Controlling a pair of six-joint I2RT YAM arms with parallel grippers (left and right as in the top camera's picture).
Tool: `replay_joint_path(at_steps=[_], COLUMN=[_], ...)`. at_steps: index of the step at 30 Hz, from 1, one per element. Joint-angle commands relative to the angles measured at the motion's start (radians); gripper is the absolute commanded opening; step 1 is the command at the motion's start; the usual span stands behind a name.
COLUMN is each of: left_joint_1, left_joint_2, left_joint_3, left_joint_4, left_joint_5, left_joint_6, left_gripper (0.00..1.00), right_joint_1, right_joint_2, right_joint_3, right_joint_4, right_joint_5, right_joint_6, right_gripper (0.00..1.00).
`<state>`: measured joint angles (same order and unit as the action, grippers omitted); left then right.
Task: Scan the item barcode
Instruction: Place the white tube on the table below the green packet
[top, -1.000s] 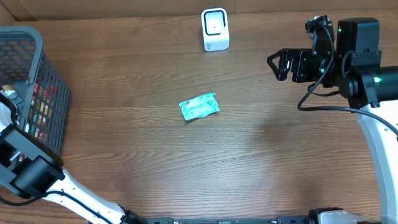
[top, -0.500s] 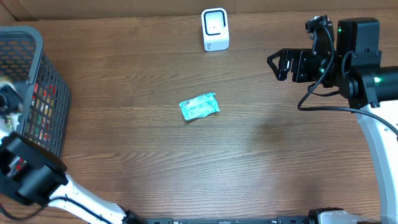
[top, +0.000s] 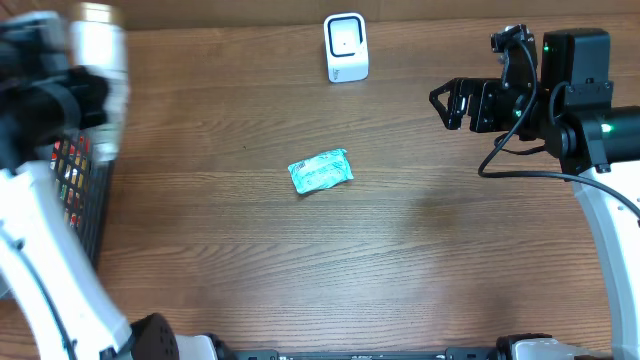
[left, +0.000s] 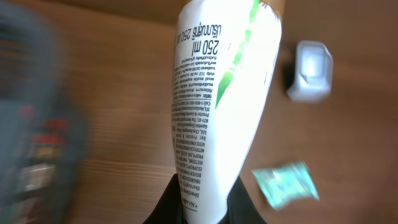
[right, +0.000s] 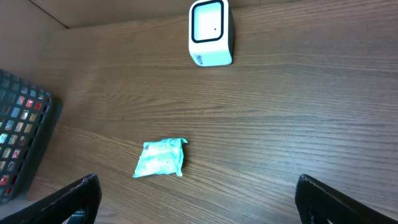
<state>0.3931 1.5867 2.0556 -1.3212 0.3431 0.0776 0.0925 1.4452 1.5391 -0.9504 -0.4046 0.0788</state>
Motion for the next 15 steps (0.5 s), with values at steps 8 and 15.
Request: replay_joint_path(at_steps=[8,15], left_joint_1=[-0.494,-0.714], left_joint_2=[0.113,0.247], left_joint_3=[-0.356,-0.511], left_joint_4=[0.105,0.237], left_joint_5=[-0.002,0.002], left_joint_6=[0.240,0.488], left_gripper=[0.04,0.04], right_joint_1=[0.004,0.004], right_joint_2=[0.005,0.005], right_joint_3=[0.023,0.023], right_joint_4=[0.007,0.002], right_joint_5=[-0.008,-0.008], right_joint_6=[0.004,0.004], right_gripper=[1.00,1.00])
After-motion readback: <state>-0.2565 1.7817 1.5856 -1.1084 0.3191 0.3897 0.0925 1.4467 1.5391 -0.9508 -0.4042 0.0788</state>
